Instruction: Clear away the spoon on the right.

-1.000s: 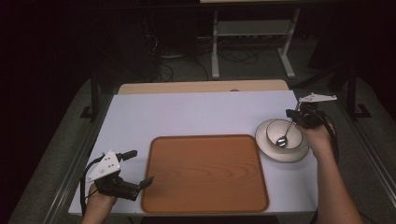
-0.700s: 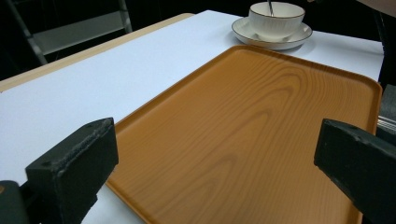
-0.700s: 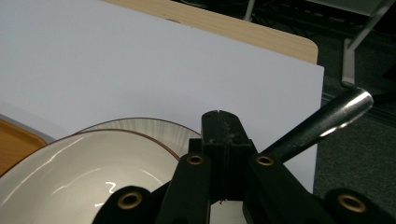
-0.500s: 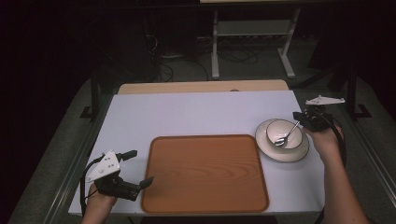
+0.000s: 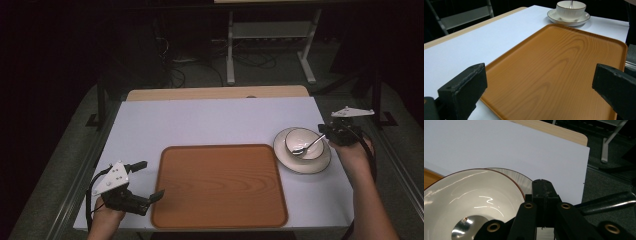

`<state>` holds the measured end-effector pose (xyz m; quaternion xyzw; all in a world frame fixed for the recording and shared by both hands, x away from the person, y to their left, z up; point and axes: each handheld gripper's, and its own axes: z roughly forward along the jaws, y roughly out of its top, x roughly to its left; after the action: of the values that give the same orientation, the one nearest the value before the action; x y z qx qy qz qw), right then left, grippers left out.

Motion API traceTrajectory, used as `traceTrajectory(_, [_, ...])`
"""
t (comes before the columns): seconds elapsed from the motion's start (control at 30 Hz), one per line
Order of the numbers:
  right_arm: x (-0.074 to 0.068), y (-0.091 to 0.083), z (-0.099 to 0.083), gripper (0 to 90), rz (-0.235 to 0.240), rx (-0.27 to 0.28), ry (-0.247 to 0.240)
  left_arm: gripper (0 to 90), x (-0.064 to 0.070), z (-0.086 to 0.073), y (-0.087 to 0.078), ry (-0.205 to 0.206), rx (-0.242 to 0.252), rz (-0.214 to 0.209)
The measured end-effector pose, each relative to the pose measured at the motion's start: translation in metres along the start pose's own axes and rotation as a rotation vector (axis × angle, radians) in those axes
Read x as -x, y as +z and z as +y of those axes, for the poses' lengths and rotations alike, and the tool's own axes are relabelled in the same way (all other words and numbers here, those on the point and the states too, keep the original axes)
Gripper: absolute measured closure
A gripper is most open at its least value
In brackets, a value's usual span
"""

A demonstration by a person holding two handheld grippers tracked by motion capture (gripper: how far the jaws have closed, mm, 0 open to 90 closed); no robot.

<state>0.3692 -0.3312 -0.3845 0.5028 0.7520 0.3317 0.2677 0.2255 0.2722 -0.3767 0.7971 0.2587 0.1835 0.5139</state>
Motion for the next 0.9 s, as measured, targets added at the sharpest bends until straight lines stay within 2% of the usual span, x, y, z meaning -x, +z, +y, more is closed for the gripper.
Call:
traceTrajectory(0.37, [-0.003,-0.011,-0.007,89.0,-0.01,-0.014,-0.001,0.0,0.0,0.0,0.0,0.002,0.002,-0.002])
traceTrajectory(0.57, [-0.003,-0.017,-0.011,88.3,-0.004,0.002,0.004,0.0,0.0,0.0,0.0,0.001,0.003,0.0])
traceTrajectory(0.67, [-0.005,-0.024,-0.009,78.2,0.016,0.054,0.028,0.0,0.0,0.0,0.0,0.0,0.003,0.001])
traceTrajectory(0.77, [-0.011,-0.035,-0.009,61.8,0.039,0.091,0.057,0.0,-0.001,0.0,0.0,-0.002,0.004,0.001])
traceTrajectory(0.9, [-0.016,-0.047,-0.015,51.1,0.034,0.12,0.083,0.0,0.0,0.0,0.0,0.002,0.004,-0.002])
